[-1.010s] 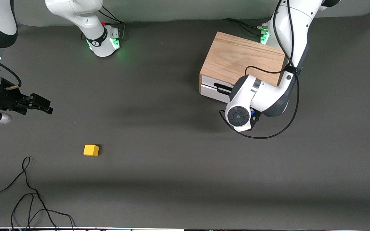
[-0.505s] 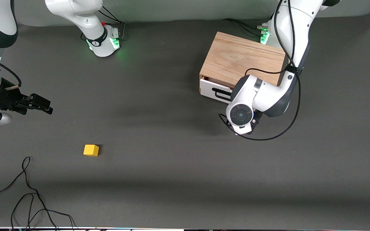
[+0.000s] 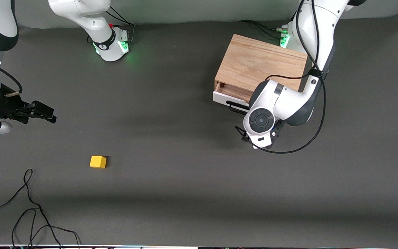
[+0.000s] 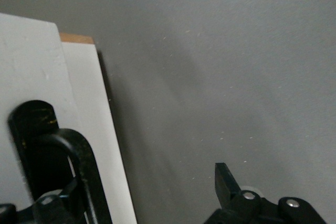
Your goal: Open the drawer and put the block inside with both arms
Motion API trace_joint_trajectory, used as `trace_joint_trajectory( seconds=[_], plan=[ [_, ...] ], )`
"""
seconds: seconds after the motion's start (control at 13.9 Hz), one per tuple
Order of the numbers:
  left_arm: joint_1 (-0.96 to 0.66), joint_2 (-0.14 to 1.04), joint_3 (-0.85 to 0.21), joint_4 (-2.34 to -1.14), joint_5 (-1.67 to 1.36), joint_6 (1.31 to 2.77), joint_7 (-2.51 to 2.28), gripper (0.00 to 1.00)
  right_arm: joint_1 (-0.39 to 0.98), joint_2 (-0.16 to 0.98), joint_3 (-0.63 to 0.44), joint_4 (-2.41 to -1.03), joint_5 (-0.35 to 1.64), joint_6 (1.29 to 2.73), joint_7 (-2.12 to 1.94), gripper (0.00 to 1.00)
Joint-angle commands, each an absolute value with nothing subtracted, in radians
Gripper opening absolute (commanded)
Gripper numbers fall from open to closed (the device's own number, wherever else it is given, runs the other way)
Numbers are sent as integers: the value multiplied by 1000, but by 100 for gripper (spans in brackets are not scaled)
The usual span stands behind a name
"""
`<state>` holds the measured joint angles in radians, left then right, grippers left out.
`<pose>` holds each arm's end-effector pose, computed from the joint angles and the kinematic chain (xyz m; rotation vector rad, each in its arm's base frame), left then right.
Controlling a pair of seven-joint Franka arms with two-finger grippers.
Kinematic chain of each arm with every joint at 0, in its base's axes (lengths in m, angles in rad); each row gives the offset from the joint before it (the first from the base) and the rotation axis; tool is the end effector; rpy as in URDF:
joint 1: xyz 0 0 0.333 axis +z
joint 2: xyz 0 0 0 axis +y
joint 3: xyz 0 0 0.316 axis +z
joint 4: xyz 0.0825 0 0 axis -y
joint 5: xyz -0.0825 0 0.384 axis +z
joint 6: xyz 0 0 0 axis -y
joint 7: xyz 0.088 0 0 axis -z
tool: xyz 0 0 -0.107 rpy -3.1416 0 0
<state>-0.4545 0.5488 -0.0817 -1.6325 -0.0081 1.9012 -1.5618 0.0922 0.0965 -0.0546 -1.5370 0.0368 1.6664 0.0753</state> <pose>0.5632 -0.3289 0.2809 -2.5320 -1.4418 0.2686 0.5918 0.0274 0.5939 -3.1073 0.0626 -0.0485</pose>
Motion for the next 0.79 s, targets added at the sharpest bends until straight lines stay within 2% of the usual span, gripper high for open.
trace_joint_trajectory(
  seconds=[0.0,0.58,0.72],
  plan=[
    [-453,545,-74,-1608,41,1930,-1557,99,95,112,-58,-1505,41,1654,69,100],
    [-445,546,-72,-1560,43,1905,-1548,99,95,110,-58,-1505,48,1654,69,100],
    [-442,545,-72,-1522,41,1824,-1546,99,95,107,-60,-1505,57,1652,67,100]
  ],
)
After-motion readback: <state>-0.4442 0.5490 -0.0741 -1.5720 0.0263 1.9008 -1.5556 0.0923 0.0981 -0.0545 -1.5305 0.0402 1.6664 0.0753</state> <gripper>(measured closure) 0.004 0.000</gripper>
